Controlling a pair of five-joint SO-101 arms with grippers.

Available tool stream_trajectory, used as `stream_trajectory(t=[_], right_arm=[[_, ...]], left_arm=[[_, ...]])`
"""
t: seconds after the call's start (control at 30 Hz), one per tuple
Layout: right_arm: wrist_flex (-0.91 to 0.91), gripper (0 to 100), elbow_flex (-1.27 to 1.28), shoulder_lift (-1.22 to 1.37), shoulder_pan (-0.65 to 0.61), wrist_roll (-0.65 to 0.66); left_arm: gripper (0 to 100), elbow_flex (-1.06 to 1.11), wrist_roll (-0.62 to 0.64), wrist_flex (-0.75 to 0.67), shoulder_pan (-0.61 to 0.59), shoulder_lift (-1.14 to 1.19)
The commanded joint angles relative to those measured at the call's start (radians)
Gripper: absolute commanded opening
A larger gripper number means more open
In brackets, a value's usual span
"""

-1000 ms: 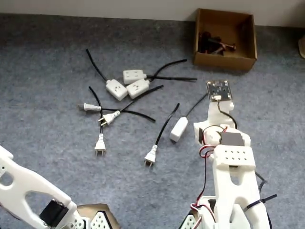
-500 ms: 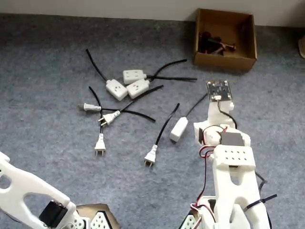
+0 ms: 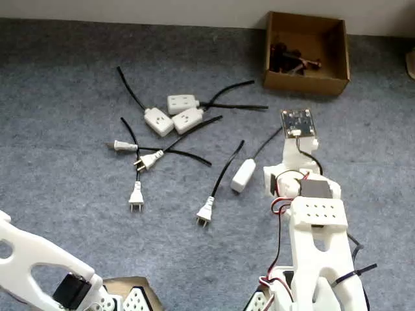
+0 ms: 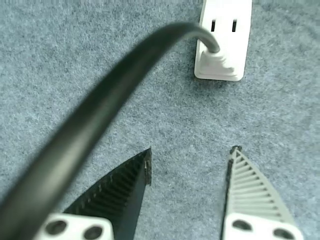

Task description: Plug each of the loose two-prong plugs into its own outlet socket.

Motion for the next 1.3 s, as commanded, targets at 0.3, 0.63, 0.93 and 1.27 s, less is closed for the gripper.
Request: stream_trajectory(t=[0.3, 0.63, 0.93, 1.27], right_arm=[[-0.024, 20.2, -0.008, -0.016, -0.004, 0.011], [-0.024, 20.2, -0.008, -0.016, -0.004, 0.011], [-0.024, 20.2, -0.008, -0.016, -0.004, 0.011], [-0.024, 20.2, -0.008, -0.016, -0.004, 0.011]], left_arm=[[23, -0.012, -0.006, 0.014, 0.01, -0.036], [23, -0.01, -0.002, 0.014, 0.067, -0.036], [23, 0.036, 0.0, 0.014, 0.088, -0.117], [23, 0.343, 0.0, 0.014, 0.16, -0.354]])
